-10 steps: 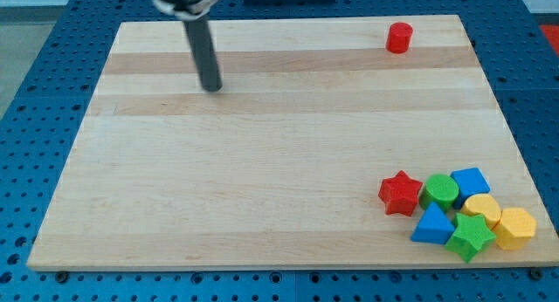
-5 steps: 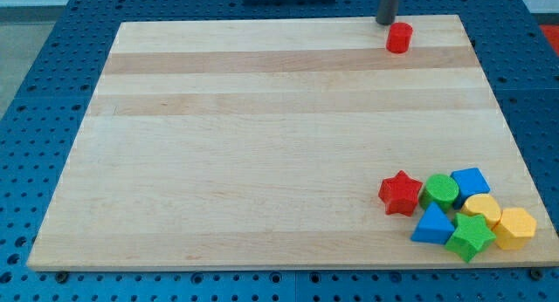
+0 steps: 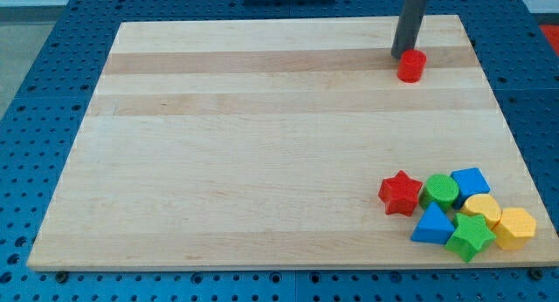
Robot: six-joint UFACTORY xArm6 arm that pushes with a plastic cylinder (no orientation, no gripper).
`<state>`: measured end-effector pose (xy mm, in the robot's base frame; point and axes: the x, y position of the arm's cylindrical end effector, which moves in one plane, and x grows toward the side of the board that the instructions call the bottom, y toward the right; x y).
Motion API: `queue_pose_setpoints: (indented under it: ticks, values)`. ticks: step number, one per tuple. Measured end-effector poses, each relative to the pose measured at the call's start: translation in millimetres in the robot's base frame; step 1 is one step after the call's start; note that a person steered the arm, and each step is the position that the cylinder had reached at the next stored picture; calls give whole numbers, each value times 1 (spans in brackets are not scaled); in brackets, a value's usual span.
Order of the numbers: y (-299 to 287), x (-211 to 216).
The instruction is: Move the red circle towards the group of blocks
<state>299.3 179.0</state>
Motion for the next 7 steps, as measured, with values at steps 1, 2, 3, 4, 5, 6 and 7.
queue_pose_setpoints:
  ticks: [1, 2, 3, 4, 5, 6, 7]
  values:
    - [16, 17]
    - [33, 29]
    - [37, 37]
    - [37, 51]
    - [37, 70]
    - [37, 94]
    - [37, 119]
